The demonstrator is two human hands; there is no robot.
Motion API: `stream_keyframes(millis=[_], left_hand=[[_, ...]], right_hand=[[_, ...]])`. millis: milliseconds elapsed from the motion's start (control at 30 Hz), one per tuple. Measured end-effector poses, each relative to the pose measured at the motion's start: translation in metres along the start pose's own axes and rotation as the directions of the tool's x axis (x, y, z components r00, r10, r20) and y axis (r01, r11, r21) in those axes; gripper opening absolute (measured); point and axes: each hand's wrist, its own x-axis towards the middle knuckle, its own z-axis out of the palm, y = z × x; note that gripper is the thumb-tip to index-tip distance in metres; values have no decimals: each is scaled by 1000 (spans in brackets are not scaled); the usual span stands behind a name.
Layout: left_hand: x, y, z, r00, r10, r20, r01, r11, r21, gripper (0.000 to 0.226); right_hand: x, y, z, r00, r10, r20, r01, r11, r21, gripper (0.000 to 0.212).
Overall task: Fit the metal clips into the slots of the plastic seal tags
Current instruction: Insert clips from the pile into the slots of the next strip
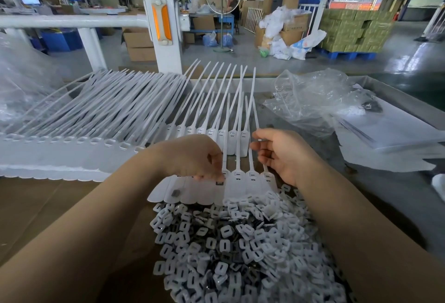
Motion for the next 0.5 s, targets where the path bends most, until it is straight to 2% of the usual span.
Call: stream_keyframes(millis=[200,333,433,500], left_hand=[[-9,12,-5,991,11,135,-20,997,69,18],[-15,19,-8,953,10,303,-48,992,117,15],[-20,19,-18,957,17,288,-60,988,141,12],[-23,13,-28,976,-4,216,-33,986,166,15]], right_hand=[[-1,0,1,1000,-8,1,8,1000,-9,15],[-4,0,2,998,-64,23,66,991,-115,15],[-14,-3,4,970,-187,154,228,918,-324,14],[-24,-4,7,896,-271,352,424,761,-492,21]])
